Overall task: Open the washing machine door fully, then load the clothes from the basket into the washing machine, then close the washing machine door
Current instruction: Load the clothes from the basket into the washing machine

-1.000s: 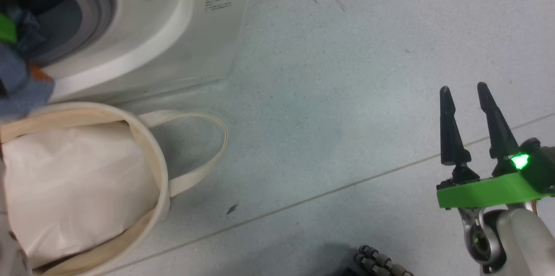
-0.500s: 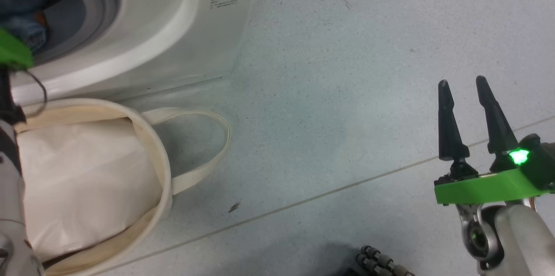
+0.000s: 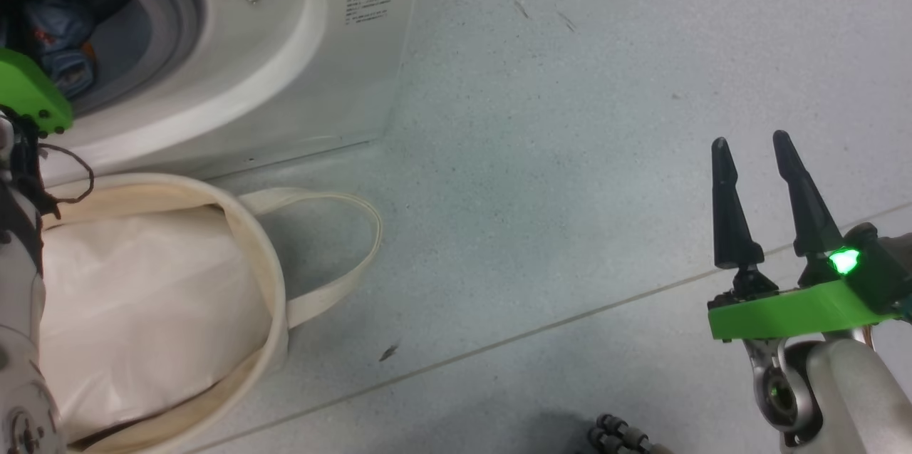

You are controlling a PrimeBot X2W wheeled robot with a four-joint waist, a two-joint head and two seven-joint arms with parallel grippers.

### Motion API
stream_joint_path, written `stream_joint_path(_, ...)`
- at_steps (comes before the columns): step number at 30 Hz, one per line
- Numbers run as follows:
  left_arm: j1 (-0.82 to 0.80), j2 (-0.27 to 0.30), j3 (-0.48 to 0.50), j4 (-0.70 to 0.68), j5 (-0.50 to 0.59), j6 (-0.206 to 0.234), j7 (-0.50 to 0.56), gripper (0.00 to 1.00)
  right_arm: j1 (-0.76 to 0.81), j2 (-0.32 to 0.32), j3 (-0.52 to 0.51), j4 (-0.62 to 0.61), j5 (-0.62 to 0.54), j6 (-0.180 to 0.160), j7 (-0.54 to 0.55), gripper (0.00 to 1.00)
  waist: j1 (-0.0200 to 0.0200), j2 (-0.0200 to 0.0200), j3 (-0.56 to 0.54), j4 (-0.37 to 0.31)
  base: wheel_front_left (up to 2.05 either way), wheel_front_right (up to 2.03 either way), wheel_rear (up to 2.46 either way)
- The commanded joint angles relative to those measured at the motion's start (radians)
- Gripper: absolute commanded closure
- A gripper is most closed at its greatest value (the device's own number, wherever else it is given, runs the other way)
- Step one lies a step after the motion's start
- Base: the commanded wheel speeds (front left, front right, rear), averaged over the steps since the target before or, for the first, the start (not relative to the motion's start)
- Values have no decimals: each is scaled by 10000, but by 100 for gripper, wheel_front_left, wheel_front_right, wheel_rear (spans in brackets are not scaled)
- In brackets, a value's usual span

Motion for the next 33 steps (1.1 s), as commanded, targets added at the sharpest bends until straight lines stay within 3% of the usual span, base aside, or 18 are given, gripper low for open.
stream_joint_path(1,-126,385,19,-196,25,-1,-423,0,80,-180,146,-204,61,75,-122,0,0,0,-133,55,0,0,0)
stream_joint_path(12,1209,-260,29,-772,-344,-541,-979,0,-58,-79,336,191,261,75,-122,0,0,0,-1029,663,0,0,0)
stream_joint_path(24,4545,-1321,213,-5019,-767,-1419,-983,0,18,-151,496,669,461,75,-122,0,0,0,-2570,1604,0,0,0)
stream_joint_path(33,7065,-1940,257,-7087,-1142,-1637,-984,0,420,-470,515,667,273,75,-122,0,0,0,-3726,2281,0,0,0)
